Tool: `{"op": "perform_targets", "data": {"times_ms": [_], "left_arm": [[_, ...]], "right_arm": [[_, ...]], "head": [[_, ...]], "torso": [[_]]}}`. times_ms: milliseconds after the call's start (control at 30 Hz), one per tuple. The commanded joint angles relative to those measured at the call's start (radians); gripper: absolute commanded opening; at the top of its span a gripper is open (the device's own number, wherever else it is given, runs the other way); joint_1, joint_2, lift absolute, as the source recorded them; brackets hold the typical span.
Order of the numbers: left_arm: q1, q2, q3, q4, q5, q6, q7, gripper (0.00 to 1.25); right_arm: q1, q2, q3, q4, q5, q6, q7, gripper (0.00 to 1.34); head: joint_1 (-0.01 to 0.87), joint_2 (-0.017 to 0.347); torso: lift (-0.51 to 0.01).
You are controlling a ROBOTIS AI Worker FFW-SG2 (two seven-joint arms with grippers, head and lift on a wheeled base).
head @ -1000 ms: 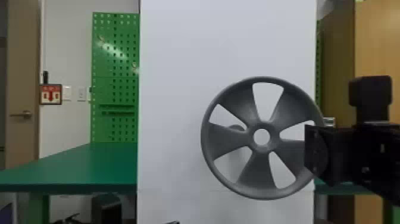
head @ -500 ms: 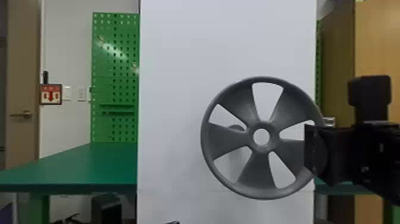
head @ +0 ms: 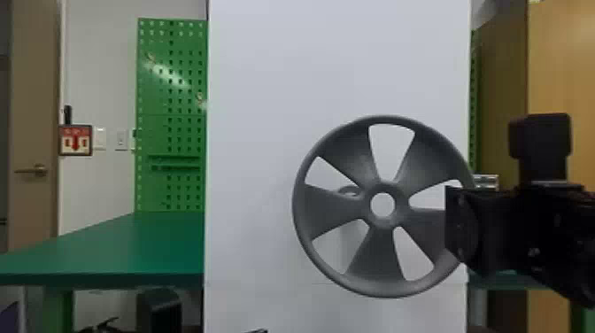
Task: Hold the wheel and insert it
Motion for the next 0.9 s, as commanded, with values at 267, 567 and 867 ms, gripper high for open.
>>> {"op": "perform_targets", "data": {"times_ms": [267, 567, 867], "left_arm": [[-0.001, 0.0, -0.003, 0.0, 0.001, 0.0, 0.001, 0.75], [-0.001, 0.0, -0.003, 0.0, 0.001, 0.0, 0.001, 0.75], [-0.003, 0.0, -0.004, 0.0, 0.001, 0.0, 0.001, 0.75]], "right_arm": [[-0.01, 0.013, 0.027, 0.021, 0.0, -0.015, 0.0, 0.27], [-0.013, 0.022, 0.038, 0.03, 0.006, -0.021, 0.0, 0.27], [-0.019, 0.029, 0.05, 0.04, 0.006, -0.03, 0.0, 0.27]], "head": [[0.0, 0.012], [0.0, 0.012], [0.0, 0.012]], "torso": [[-0.492], [-0.492], [-0.492]]}}
